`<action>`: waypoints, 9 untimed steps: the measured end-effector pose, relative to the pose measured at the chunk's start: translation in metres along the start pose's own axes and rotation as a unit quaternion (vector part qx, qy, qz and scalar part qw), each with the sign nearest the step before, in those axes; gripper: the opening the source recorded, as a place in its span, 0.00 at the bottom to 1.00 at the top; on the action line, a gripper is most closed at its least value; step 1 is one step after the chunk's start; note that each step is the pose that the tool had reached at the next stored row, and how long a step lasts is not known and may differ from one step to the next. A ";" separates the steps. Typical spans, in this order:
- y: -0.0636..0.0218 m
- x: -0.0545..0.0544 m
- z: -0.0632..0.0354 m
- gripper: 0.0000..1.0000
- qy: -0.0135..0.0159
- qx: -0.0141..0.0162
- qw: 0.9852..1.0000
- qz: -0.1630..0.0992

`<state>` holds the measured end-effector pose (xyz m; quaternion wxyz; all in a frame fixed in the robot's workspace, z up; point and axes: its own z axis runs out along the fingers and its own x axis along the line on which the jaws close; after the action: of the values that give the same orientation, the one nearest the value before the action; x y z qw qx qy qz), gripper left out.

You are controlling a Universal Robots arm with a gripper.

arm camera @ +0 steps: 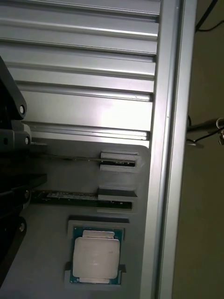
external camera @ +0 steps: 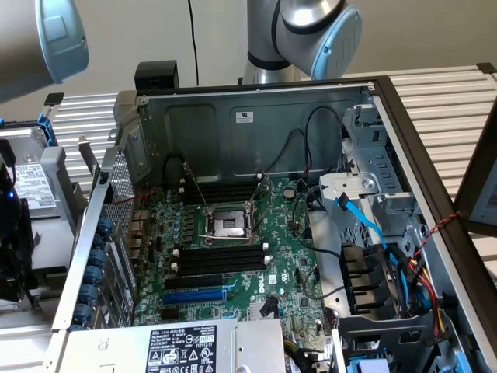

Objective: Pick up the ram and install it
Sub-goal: 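Pick up the ram and move it above insertion slot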

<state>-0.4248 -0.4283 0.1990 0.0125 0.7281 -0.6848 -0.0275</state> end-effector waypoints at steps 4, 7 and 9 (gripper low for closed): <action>0.0000 0.000 0.0002 0.23 0.000 0.000 1.000 0.005; 0.0000 0.000 0.0003 0.23 0.000 0.000 1.000 0.006; 0.0000 0.000 0.0006 0.23 -0.001 0.000 1.000 0.008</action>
<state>-0.4248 -0.4284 0.1984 0.0122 0.7226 -0.6906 -0.0276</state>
